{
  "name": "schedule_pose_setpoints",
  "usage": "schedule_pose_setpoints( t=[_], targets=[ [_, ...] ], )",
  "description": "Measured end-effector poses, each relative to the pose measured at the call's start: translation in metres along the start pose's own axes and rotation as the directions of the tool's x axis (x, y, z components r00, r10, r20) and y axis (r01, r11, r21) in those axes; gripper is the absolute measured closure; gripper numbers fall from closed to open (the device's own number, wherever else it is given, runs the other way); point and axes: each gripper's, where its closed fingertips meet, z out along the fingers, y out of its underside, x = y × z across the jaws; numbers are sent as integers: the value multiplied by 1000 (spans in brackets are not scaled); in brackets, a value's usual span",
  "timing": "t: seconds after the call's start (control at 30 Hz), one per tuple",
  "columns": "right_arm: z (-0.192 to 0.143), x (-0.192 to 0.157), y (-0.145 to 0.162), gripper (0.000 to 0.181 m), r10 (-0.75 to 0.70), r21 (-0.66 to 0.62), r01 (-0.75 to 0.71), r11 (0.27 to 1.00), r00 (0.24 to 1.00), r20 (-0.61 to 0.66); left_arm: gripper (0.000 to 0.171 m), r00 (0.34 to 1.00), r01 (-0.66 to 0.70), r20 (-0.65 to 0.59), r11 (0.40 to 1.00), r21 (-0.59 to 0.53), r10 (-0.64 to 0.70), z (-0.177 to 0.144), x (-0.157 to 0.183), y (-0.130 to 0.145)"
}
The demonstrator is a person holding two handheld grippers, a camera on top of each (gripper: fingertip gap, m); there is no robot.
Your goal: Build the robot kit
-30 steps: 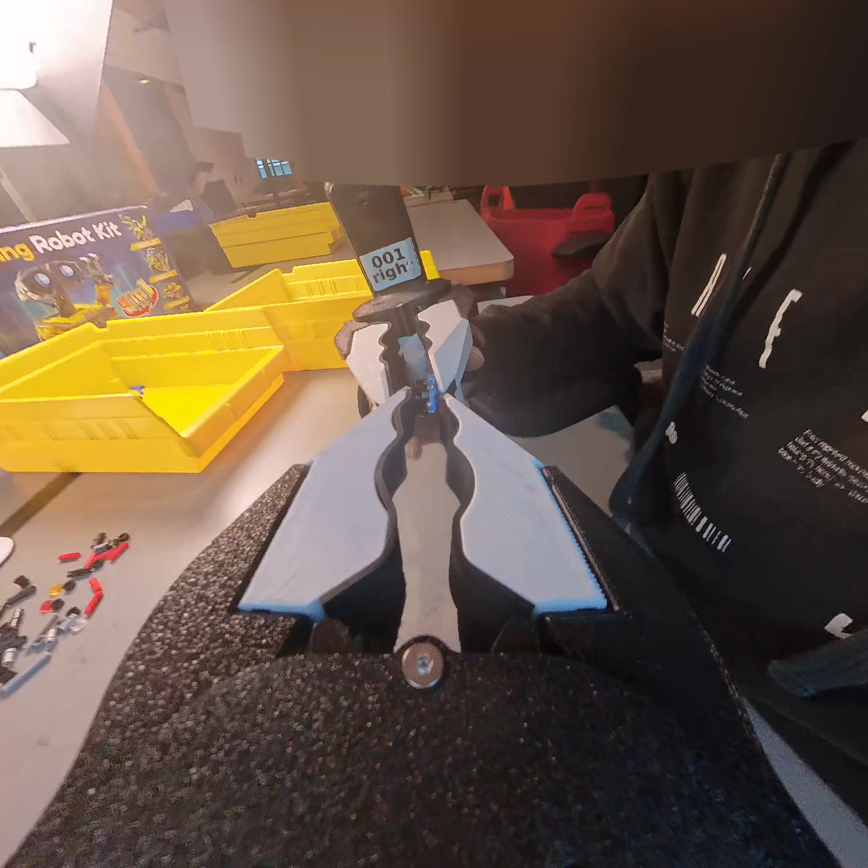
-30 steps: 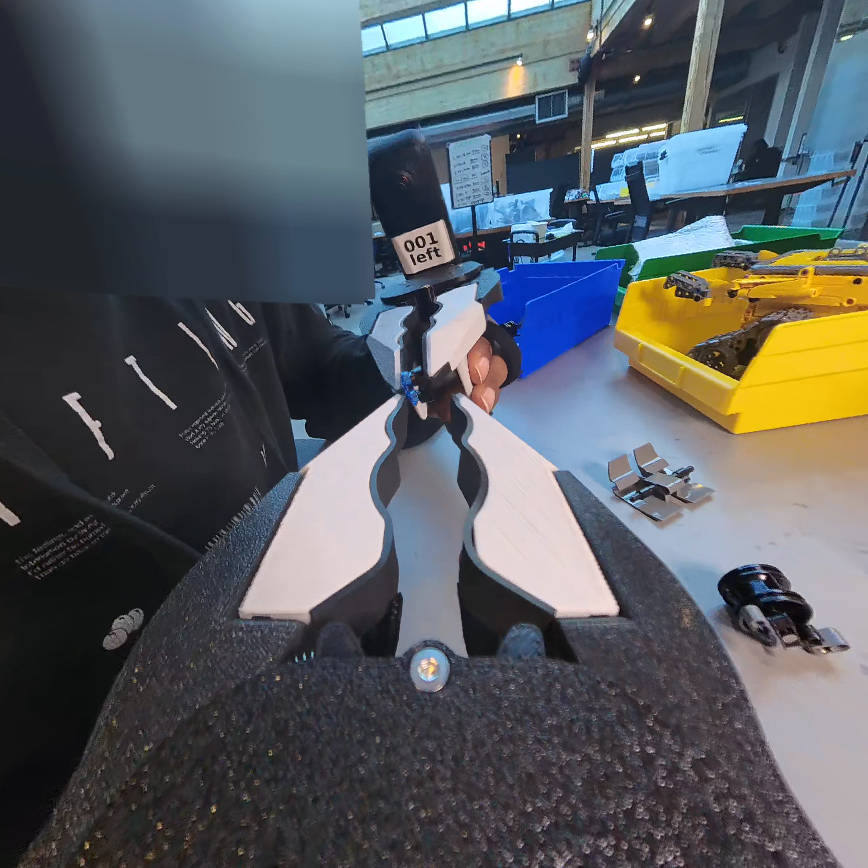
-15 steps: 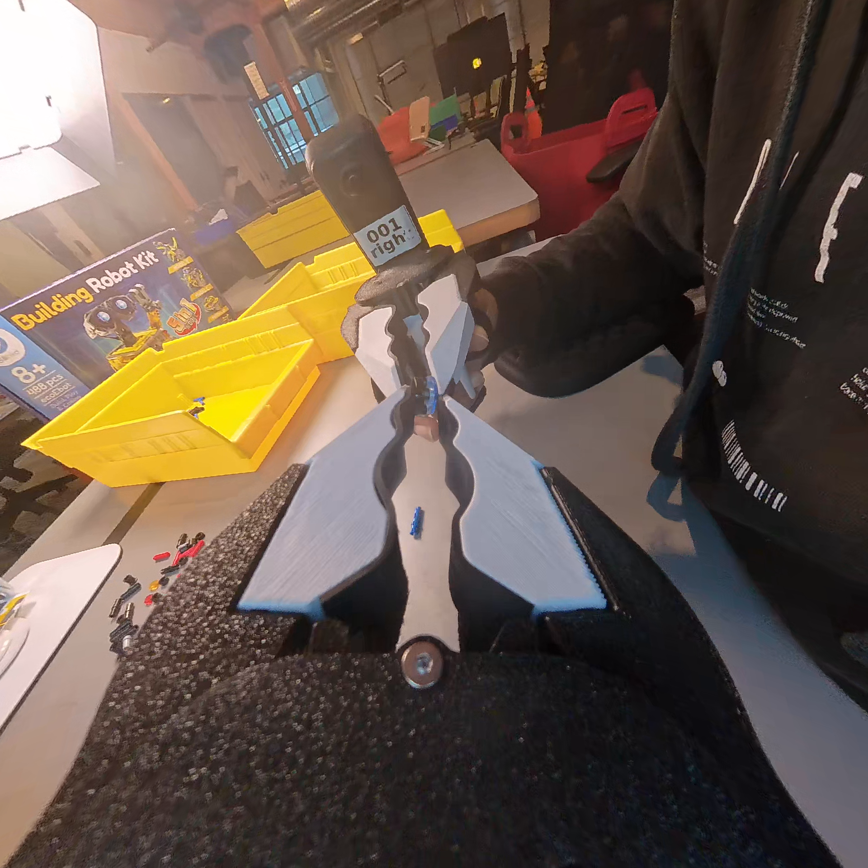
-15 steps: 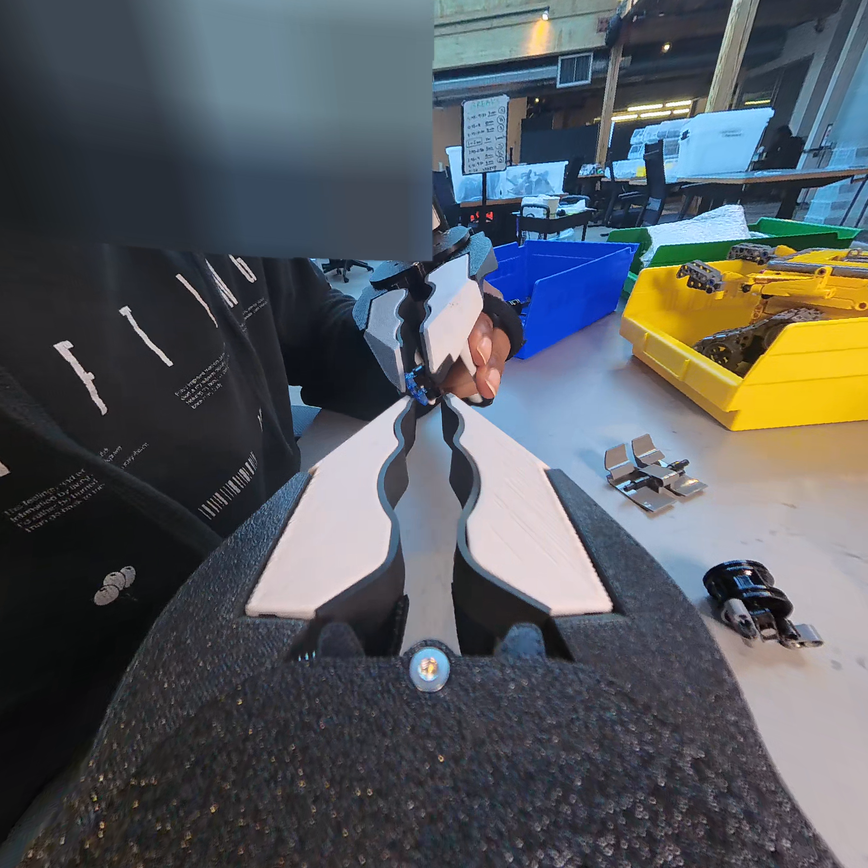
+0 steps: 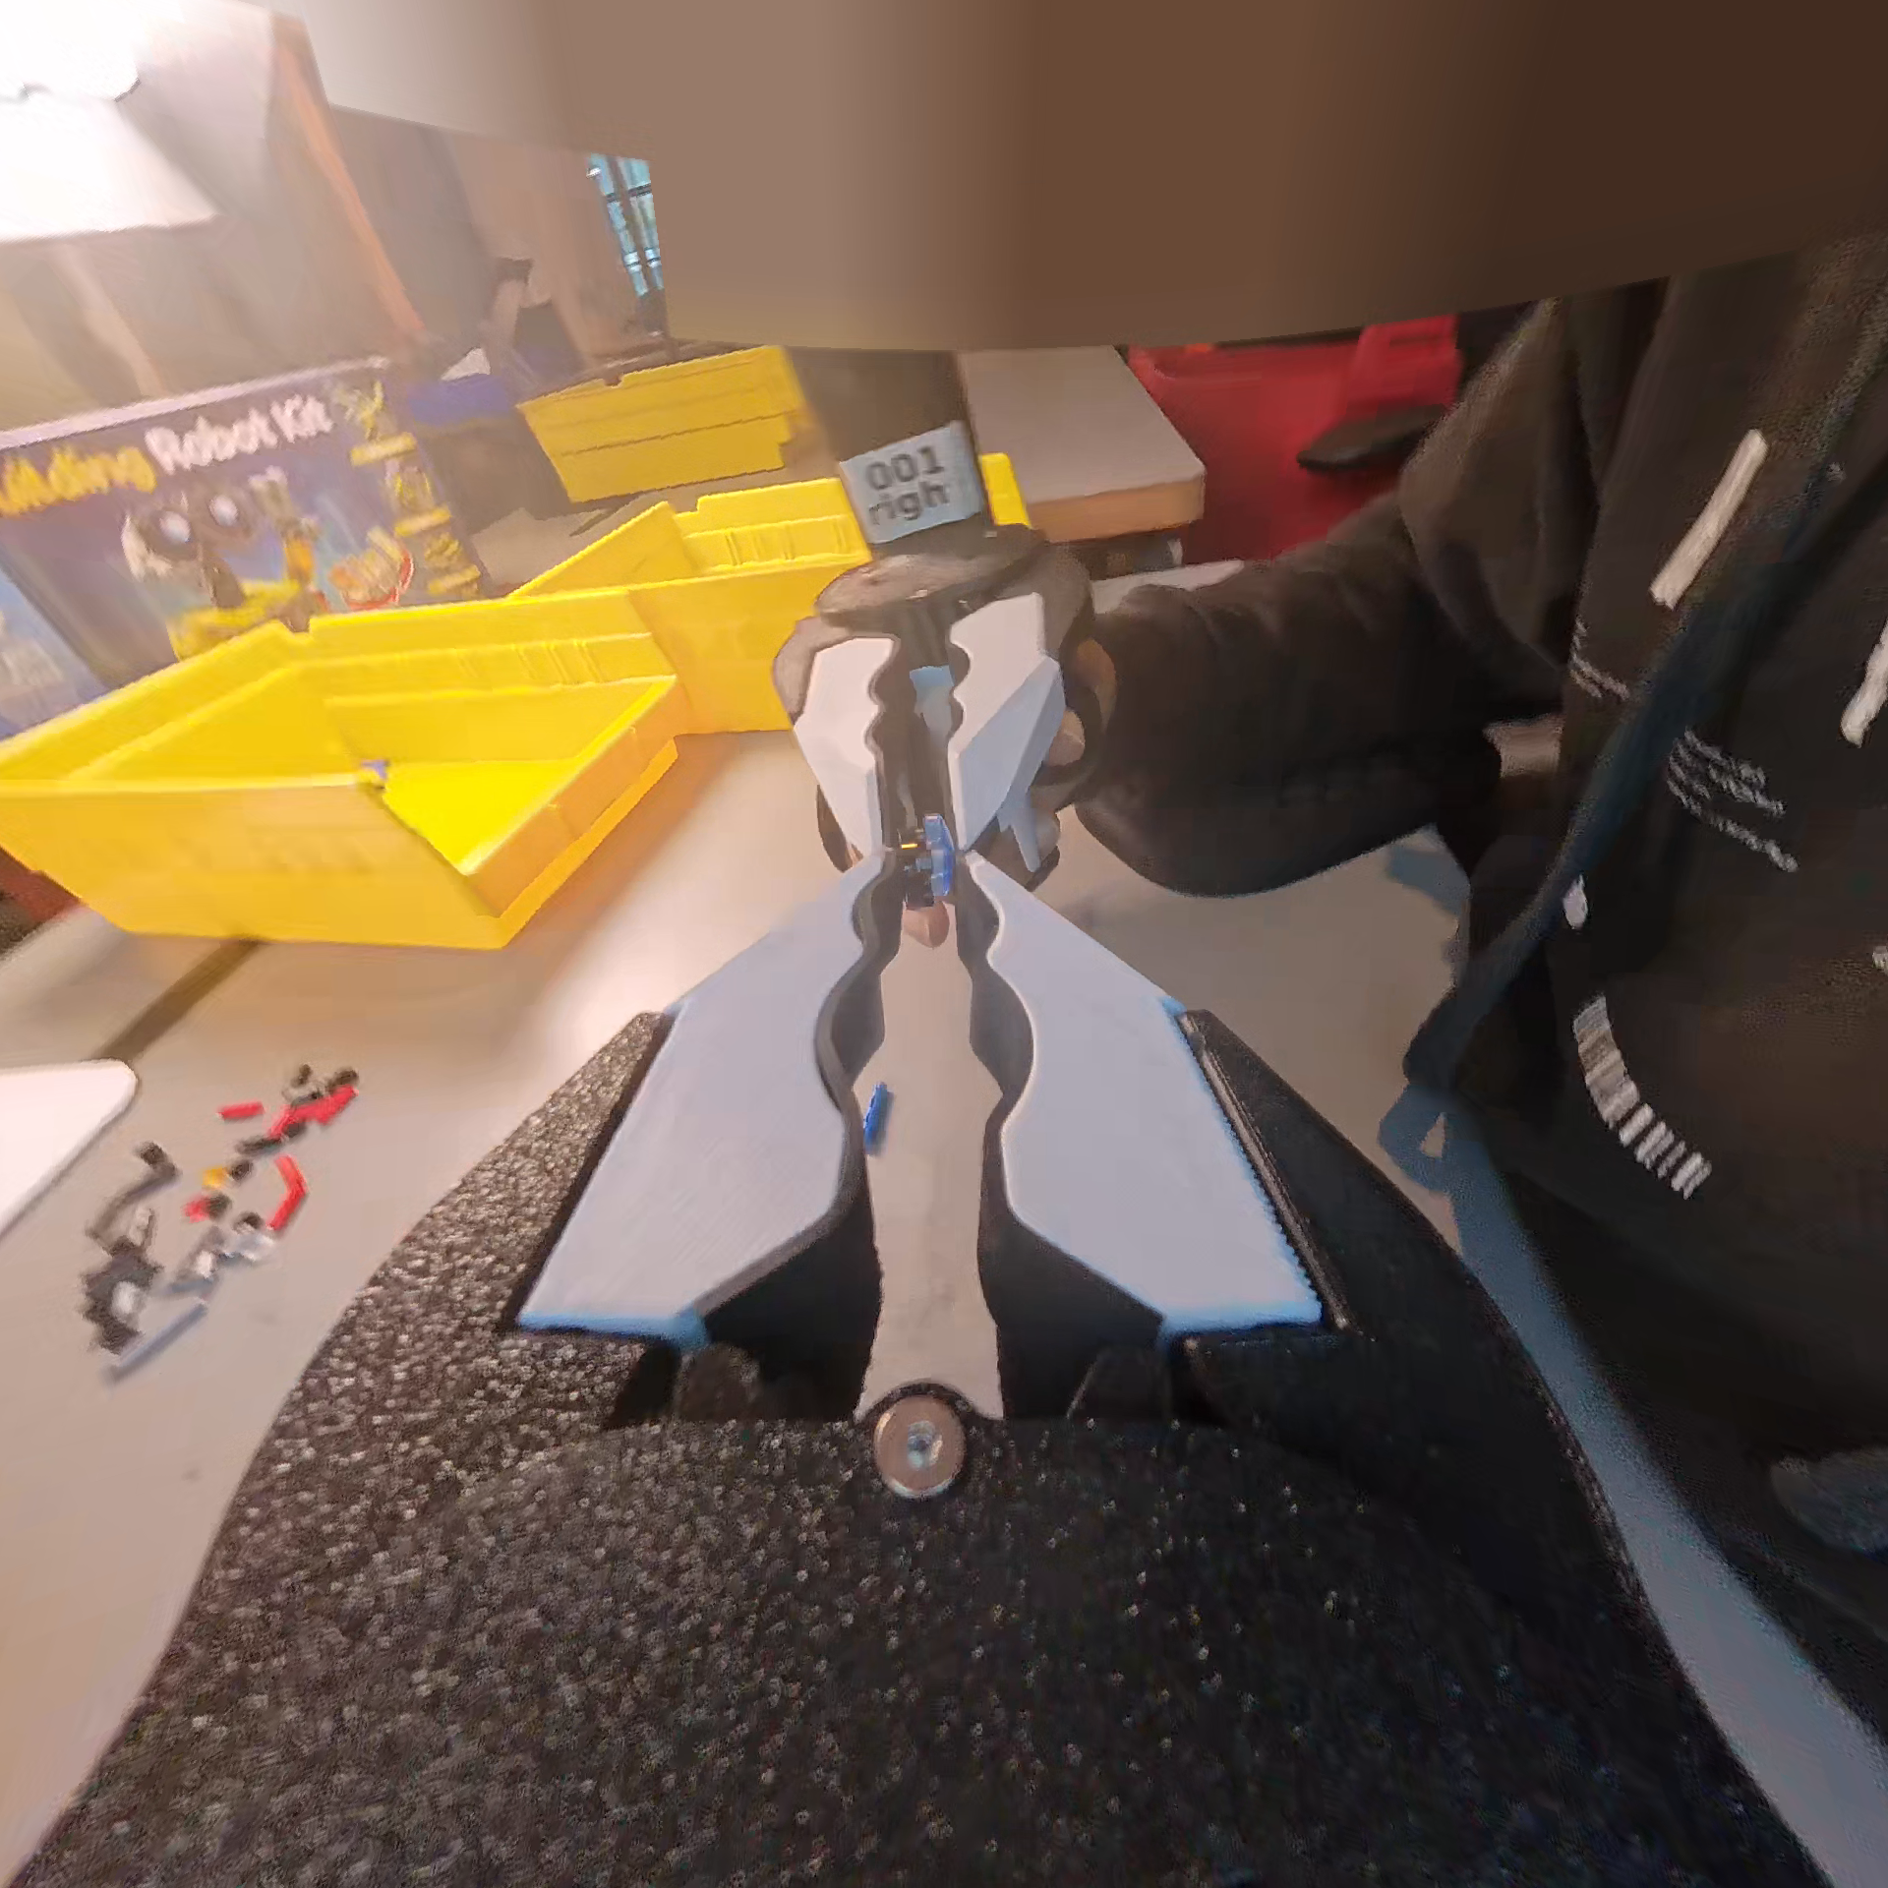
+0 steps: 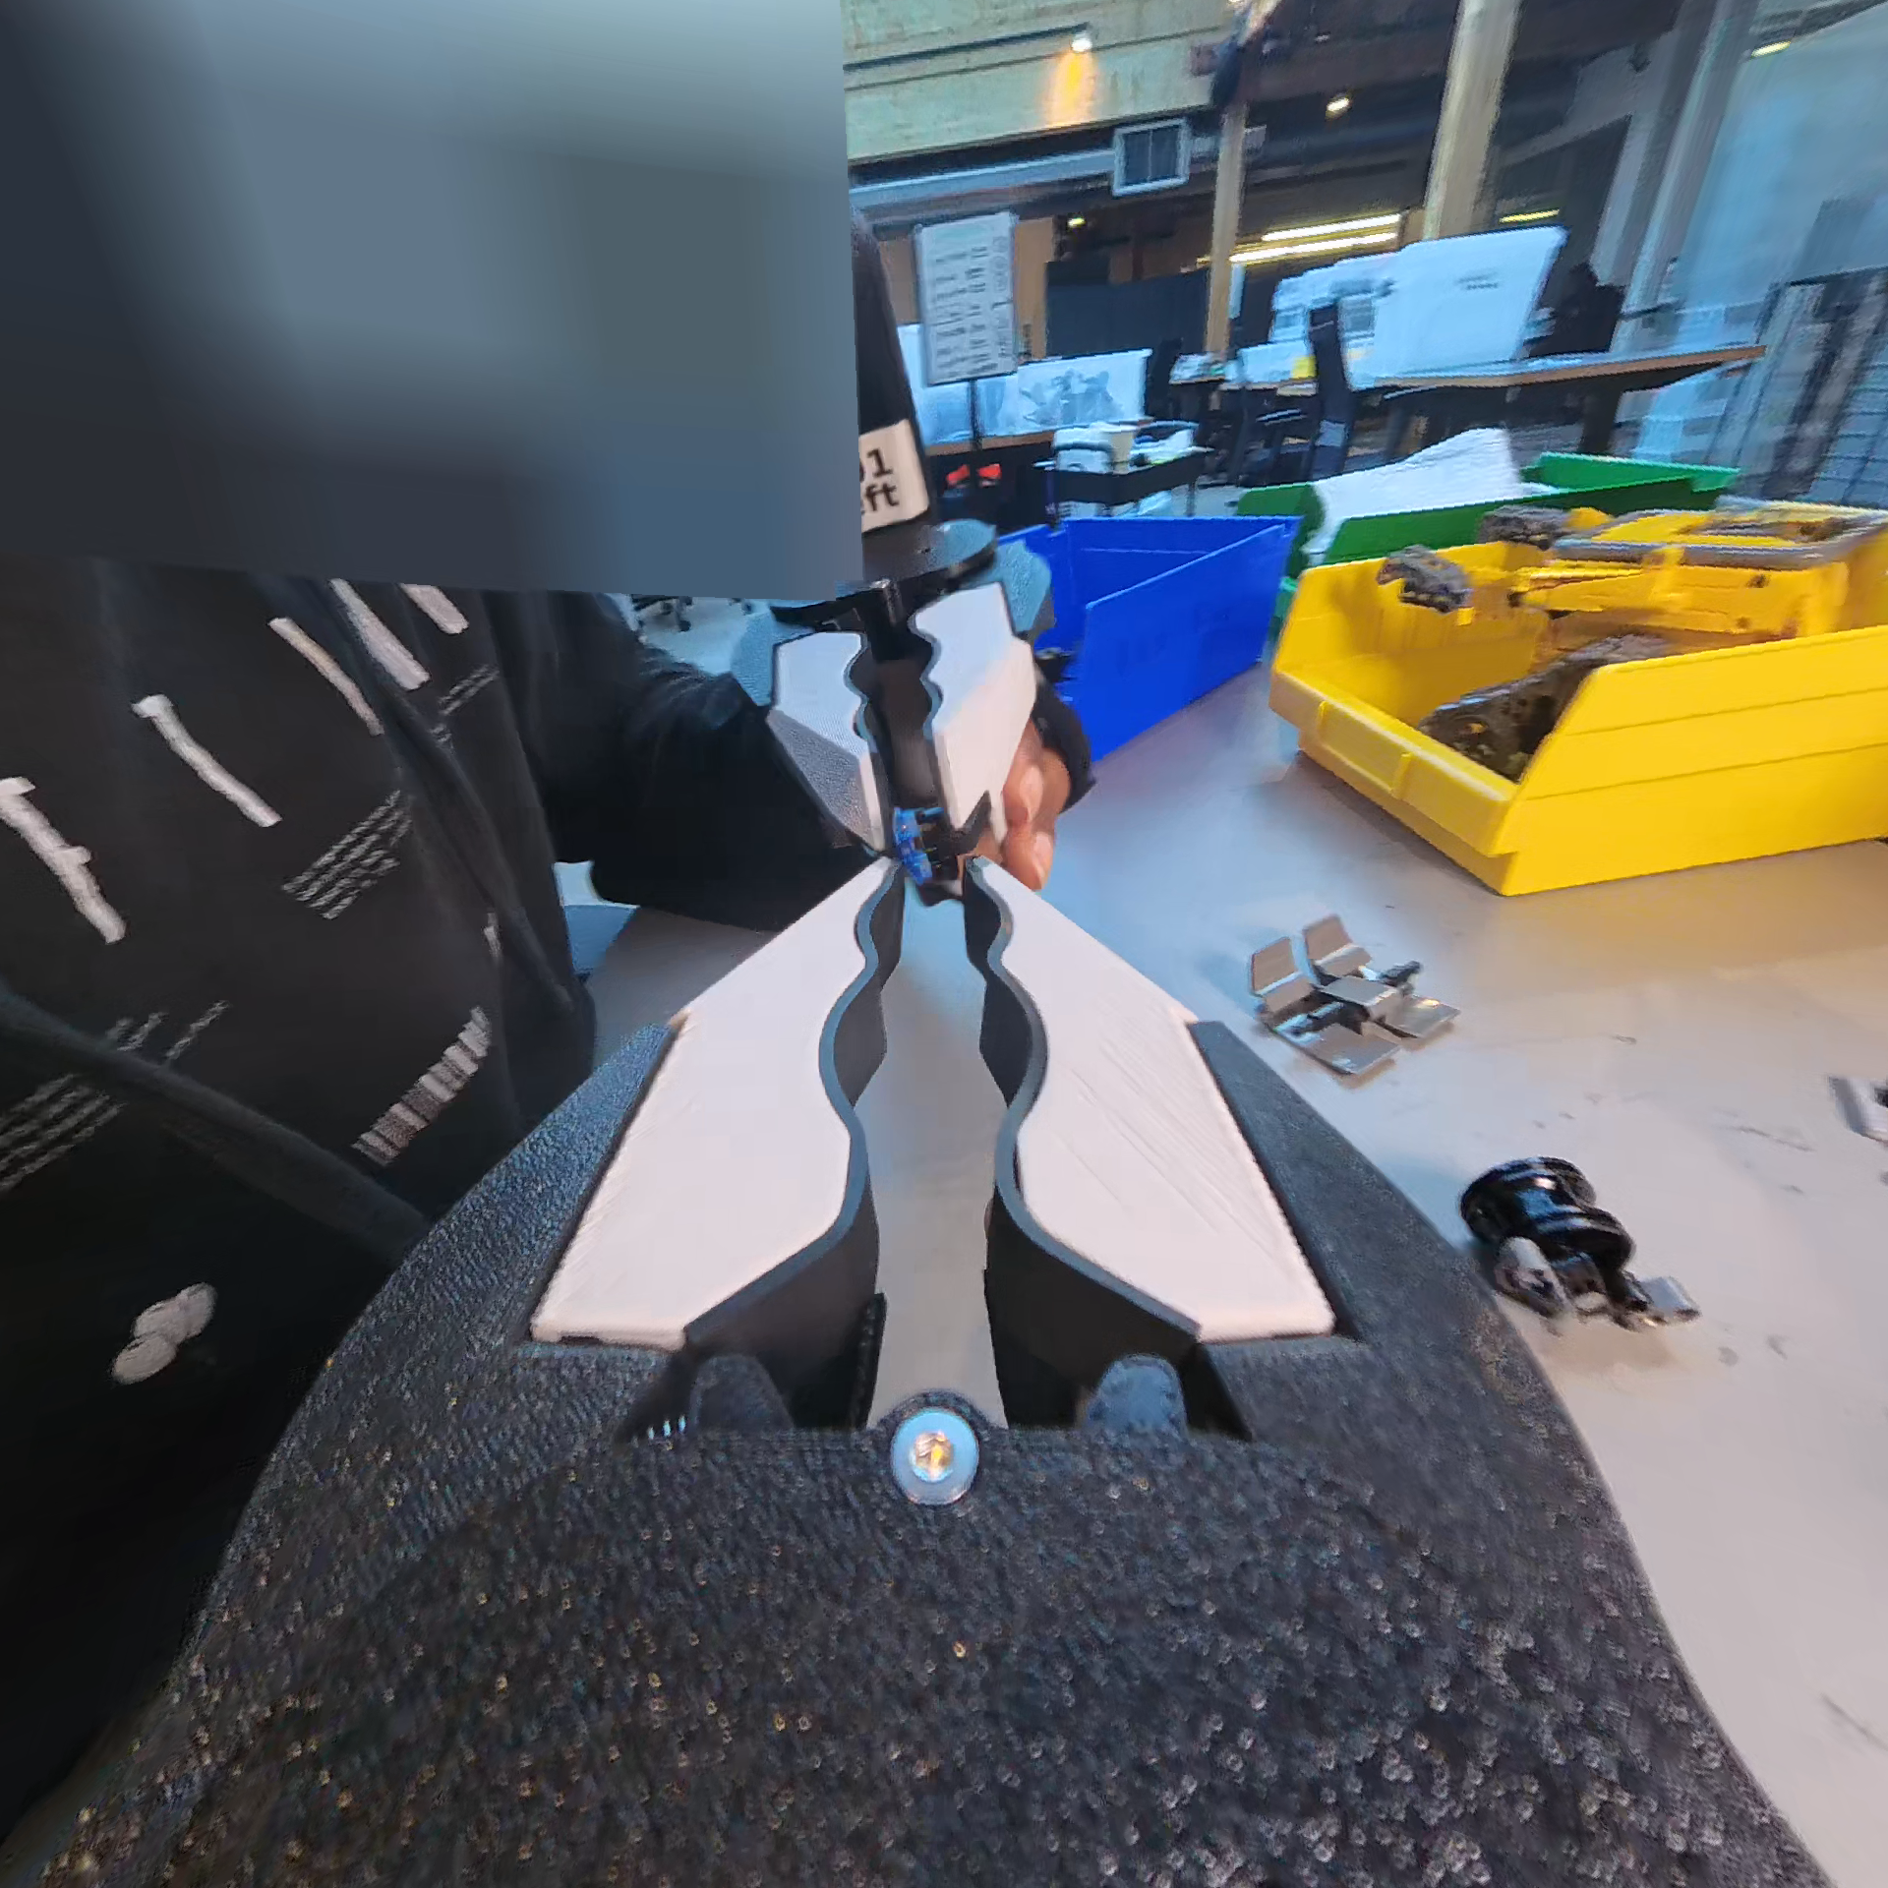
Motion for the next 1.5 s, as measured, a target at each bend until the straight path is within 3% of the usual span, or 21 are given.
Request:
schedule_pose_setpoints(
  t=[0.07, 0.1, 0.17, 0.23, 0.33, 0.4, 0.53, 0.8, 0.97, 1.13, 1.23, 1.37, 1.5],
  targets=[
    [-2, 14, -4, 170, -20, 19, 22, 1000, 996, -92, 163, 978, 208, -5, 977, 36, -208, 2, -13, 2],
    [-4, 18, -7, 171, -55, 24, 59, 998, 989, -135, 163, 940, 342, -29, 939, 40, -341, 3, -18, 6],
    [-9, 25, -10, 169, -147, -3, 150, 989, 966, -213, 163, 809, 586, -77, 809, 37, -582, 6, -26, 17],
    [-9, 27, 0, 161, -262, -124, 239, 963, 935, -240, 163, 633, 767, -142, 642, -24, -761, 9, -26, 31],
    [-7, 30, 30, 152, -425, -349, 341, 873, 882, -203, 163, 444, 879, -194, 467, -93, -874, 13, -20, 43],
    [-5, 32, 43, 152, -509, -435, 397, 808, 842, -178, 163, 410, 896, -200, 434, -96, -890, 15, -20, 45],
    [-1, 31, 48, 160, -552, -469, 428, 773, 818, -164, 163, 361, 915, -224, 390, -102, -905, 16, -17, 44],
    [-2, 32, 55, 166, -425, -470, 306, 828, 889, -170, 162, 281, 942, -231, 314, -121, -931, 17, -18, 50],
    [-1, 30, 64, 166, -330, -471, 224, 853, 931, -156, 153, 309, 925, -185, 340, -169, -933, 16, -15, 58],
    [-3, 24, 87, 166, -210, -540, 120, 833, 972, -107, 142, 542, 828, 18, 531, -179, -840, 0, -39, 77],
    [1, 15, 107, 166, -174, -627, 100, 773, 983, -57, 145, 682, 718, 87, 642, -270, -726, -9, -41, 88],
    [2, 11, 128, 166, -190, -744, 100, 661, 981, -36, 148, 807, 559, 104, 696, -451, -581, -10, -23, 112],
    [1, 10, 130, 165, -147, -771, 48, 636, 987, -59, 151, 841, 492, 68, 707, -508, -537, -5, -9, 118]
  ],
)
